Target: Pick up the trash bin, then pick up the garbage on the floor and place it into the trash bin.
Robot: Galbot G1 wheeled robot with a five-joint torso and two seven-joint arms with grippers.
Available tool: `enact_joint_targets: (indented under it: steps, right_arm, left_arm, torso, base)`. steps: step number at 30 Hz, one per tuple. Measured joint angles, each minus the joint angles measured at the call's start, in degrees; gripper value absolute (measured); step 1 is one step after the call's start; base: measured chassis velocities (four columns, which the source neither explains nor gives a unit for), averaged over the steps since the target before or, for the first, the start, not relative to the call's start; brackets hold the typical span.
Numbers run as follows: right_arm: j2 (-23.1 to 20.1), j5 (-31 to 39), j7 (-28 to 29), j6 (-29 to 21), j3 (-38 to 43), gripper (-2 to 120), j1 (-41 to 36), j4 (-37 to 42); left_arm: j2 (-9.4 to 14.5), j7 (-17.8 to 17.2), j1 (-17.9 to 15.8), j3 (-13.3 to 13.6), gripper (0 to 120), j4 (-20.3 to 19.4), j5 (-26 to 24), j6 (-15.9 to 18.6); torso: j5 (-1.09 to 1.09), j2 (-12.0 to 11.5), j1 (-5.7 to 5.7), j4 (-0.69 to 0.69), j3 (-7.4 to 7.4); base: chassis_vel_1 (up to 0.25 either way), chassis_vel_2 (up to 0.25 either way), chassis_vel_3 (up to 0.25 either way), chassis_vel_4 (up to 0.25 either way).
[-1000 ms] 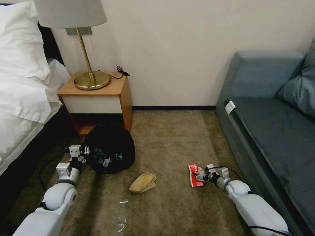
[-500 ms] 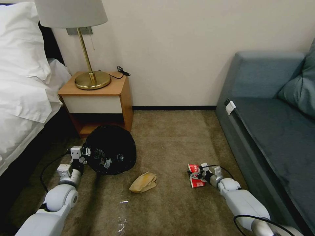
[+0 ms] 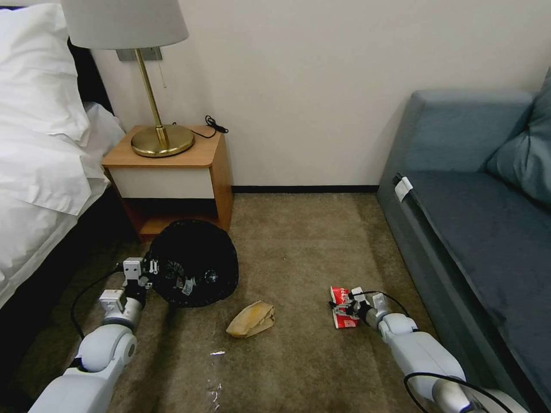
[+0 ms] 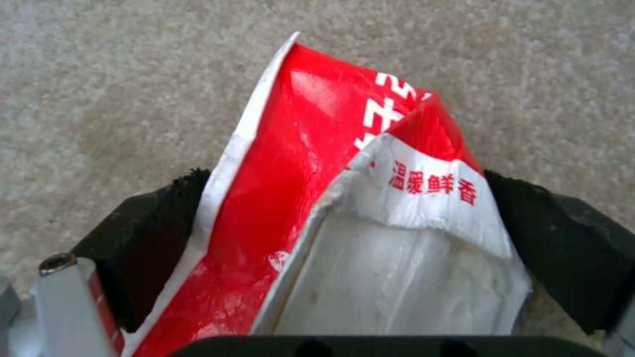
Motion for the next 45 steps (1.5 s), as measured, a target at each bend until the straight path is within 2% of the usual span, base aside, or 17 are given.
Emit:
enact_joint_targets:
  steps: [6,8,11,13,14,16,20,22,27,28,30,31,34,36,38,45]
  right_arm:
    - [0.1,-0.1,-1.2,0.3,1.6,100,0.2,-1.6]
    - [0.2,0.0,-1.6,0.5,2.0,96,0.2,-1.9]
    - [0.2,0.2,-2.3,0.6,2.7,90,0.1,-2.2]
    - [0.2,0.3,-2.5,0.6,3.0,80,-0.2,-2.1]
    - [0.2,0.3,-2.5,0.6,3.0,80,-0.2,-2.1]
    - [0.2,0.4,-2.5,0.7,3.2,68,-0.4,-2.1]
    - [0.2,0.5,-2.5,0.7,3.3,62,-0.4,-2.0]
    - [0.3,0.7,-2.6,0.9,3.6,51,-0.5,-1.9]
    - [0.4,1.2,-2.6,0.9,3.8,44,-0.8,-1.4]
    - [0.5,1.6,-2.7,1.0,3.8,37,-1.1,-0.8]
    - [0.5,1.7,-2.8,1.1,3.8,36,-1.2,-0.5]
    - [0.3,2.4,-2.9,1.1,3.2,31,-1.7,0.6]
    - [0.2,3.0,-3.0,1.1,2.9,28,-2.0,1.2]
    - [-0.2,5.0,-3.3,0.7,1.4,19,-2.5,4.6]
    - [-0.3,5.4,-3.5,0.8,0.9,15,-2.4,6.2]
    - [-0.3,5.7,-4.6,3.1,-1.3,12,-0.3,11.5]
  left_arm:
    - [0.1,0.0,-0.1,0.0,4,0.1,-0.1,-0.2]
    - [0.0,0.0,-0.1,0.1,4,0.1,-0.1,-0.2]
    - [-0.1,0.1,-0.2,0.2,4,0.2,-0.1,-0.2]
    - [-0.1,0.1,-0.2,0.3,4,0.2,-0.1,-0.2]
    - [-0.1,0.1,-0.2,0.3,4,0.2,-0.1,-0.2]
    - [-0.1,0.1,-0.1,0.3,4,0.2,-0.1,-0.2]
    - [-0.1,0.1,0.1,0.2,4,0.1,-0.1,-0.3]
    - [-0.1,0.1,0.2,0.2,4,0.1,0.0,-0.3]
    - [-0.2,0.1,0.2,0.2,4,0.1,0.0,-0.4]
    - [-0.2,0.1,0.2,0.2,4,0.1,0.0,-0.4]
    - [-0.2,0.1,0.2,0.2,4,0.1,0.0,-0.4]
    - [-0.1,0.1,0.1,0.4,4,0.1,0.0,-0.4]
    - [0.0,0.0,0.0,0.4,4,0.1,0.0,-0.4]
    - [0.2,-0.2,-0.4,0.6,4,-0.2,0.0,-0.2]
    - [0.3,-0.4,-0.6,0.8,4,-0.4,-0.1,0.0]
    - [0.1,-0.9,-1.5,2.1,4,-0.7,-0.1,0.5]
  torso:
    - [-0.03,0.0,0.00,0.01,0.00]
    - [-0.03,0.0,0.00,0.00,0.00]
    - [-0.07,0.0,0.00,-0.04,-0.01]
    - [-0.08,0.0,0.00,-0.06,-0.01]
    - [-0.08,0.0,0.00,-0.06,-0.01]
    - [-0.08,0.0,0.00,-0.07,-0.01]
    - [-0.07,0.0,0.00,-0.06,0.00]
    - [-0.04,0.0,0.00,-0.06,0.00]
    - [-0.04,0.0,0.00,-0.05,0.01]
    - [0.01,0.0,0.00,-0.04,0.01]
    - [0.02,0.0,0.00,-0.03,0.02]
    - [0.02,0.0,0.00,-0.02,0.02]
    - [0.04,0.0,0.00,0.00,0.03]
    - [0.11,0.0,0.01,0.02,0.04]
    - [0.07,0.0,0.01,0.04,0.03]
    - [0.01,0.0,0.01,-0.02,0.02]
  base:
    - [0.000,0.000,0.000,0.000]
    - [0.000,0.000,0.000,0.000]
    - [0.000,0.000,0.000,0.000]
    - [0.000,0.000,0.000,0.000]
    - [0.000,0.000,0.000,0.000]
    - [0.000,0.000,0.000,0.000]
    - [0.000,0.000,0.000,0.000]
    - [0.000,0.000,0.000,0.000]
    - [0.000,0.000,0.000,0.000]
    - [0.000,0.000,0.000,0.000]
    - [0.000,0.000,0.000,0.000]
    - [0.000,0.000,0.000,0.000]
    - [0.000,0.000,0.000,0.000]
    - [0.000,0.000,0.000,0.000]
    - [0.000,0.000,0.000,0.000]
    - [0.000,0.000,0.000,0.000]
